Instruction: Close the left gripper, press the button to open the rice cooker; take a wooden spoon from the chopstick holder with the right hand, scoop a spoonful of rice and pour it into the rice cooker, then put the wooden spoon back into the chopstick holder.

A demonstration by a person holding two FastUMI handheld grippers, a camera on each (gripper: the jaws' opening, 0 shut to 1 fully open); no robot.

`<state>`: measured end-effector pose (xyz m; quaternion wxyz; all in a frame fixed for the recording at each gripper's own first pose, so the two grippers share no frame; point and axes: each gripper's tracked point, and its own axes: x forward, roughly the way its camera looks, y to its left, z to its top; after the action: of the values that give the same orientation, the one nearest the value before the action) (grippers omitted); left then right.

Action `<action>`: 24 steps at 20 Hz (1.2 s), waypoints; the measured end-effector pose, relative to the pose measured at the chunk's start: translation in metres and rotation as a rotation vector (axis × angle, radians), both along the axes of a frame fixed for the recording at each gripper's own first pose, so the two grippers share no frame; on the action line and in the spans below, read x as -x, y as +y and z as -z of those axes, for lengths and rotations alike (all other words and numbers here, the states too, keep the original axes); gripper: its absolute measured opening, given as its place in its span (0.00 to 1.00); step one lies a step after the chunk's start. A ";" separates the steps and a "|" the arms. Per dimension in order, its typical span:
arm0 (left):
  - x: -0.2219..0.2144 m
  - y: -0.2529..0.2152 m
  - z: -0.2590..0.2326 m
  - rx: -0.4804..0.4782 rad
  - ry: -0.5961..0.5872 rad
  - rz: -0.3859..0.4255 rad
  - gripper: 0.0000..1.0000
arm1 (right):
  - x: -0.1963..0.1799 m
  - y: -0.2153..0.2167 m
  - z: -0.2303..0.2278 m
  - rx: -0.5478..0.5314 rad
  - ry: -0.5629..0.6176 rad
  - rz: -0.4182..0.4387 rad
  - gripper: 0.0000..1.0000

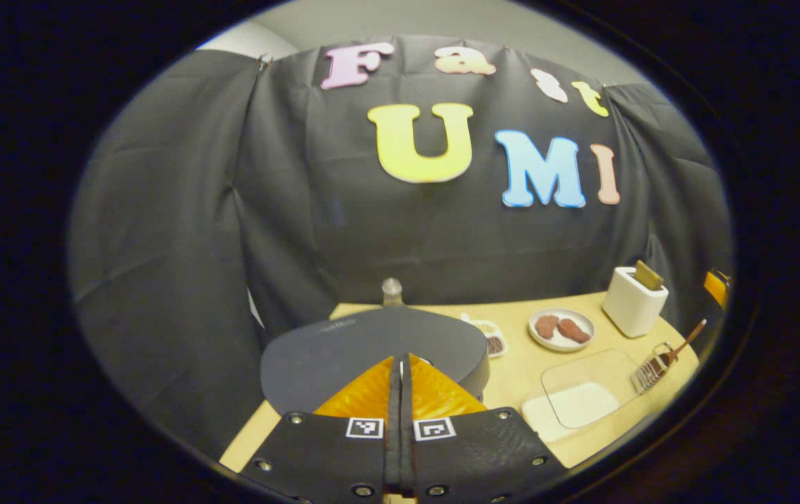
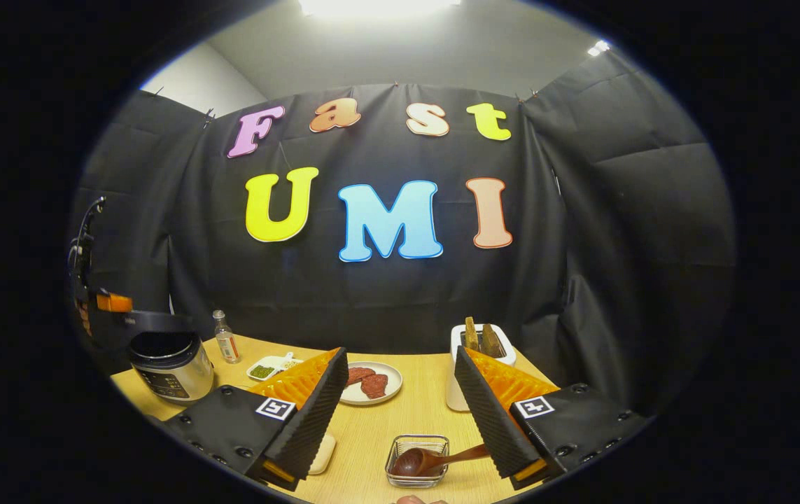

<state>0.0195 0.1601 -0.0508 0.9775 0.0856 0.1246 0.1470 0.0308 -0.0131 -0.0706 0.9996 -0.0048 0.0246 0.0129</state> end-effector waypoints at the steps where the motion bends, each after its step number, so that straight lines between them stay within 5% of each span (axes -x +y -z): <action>1: 0.007 0.000 -0.027 -0.032 -0.067 -0.012 0.01 | 0.000 -0.003 -0.001 0.005 0.001 0.006 0.98; 4: 0.020 -0.013 -0.074 -0.049 -0.197 0.001 0.01 | 0.000 -0.006 -0.002 0.014 0.006 0.019 0.98; 8: 0.040 -0.037 -0.076 -0.026 -0.242 0.050 0.00 | 0.002 -0.010 -0.007 0.009 -0.005 0.028 0.98; 11: 0.048 -0.056 -0.070 -0.007 -0.254 0.072 0.33 | 0.002 -0.019 -0.006 0.006 0.003 0.046 0.98; 15: 0.058 -0.069 -0.062 -0.135 -0.247 0.047 0.96 | 0.002 -0.038 -0.003 0.002 0.015 0.087 0.98; 24: 0.060 -0.137 -0.034 -0.050 -0.261 0.201 0.96 | -0.001 -0.103 0.032 -0.101 0.091 0.225 0.98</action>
<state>-0.0408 0.0233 -0.0163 0.9927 0.1021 -0.0162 0.0615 0.0321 -0.1165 -0.1022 0.9916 0.0490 0.0698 -0.0977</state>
